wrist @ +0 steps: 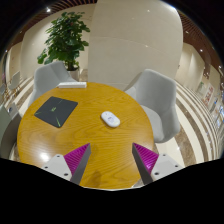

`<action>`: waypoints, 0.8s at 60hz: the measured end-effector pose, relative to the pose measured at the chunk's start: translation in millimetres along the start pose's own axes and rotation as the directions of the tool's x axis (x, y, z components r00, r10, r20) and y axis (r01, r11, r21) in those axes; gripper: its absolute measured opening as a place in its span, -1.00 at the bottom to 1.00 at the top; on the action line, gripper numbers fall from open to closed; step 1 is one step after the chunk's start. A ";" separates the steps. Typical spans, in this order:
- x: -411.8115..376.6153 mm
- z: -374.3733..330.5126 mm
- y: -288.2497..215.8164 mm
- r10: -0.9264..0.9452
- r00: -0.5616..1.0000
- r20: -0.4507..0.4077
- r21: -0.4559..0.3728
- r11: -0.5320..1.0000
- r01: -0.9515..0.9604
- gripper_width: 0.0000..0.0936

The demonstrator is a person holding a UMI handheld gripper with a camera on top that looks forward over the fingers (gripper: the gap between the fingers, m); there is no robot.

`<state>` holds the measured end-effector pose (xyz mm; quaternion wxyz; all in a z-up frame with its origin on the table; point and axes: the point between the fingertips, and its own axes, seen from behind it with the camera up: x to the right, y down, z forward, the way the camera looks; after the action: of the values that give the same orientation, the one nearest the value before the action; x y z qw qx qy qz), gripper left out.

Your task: Arrange mouse

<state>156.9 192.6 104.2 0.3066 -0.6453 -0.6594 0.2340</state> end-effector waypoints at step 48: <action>7.8 228.2 -43.9 0.026 0.995 0.094 -0.048 0.999 -0.021 0.87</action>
<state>-35.2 217.7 -24.4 0.2570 -0.6483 -0.6708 0.2522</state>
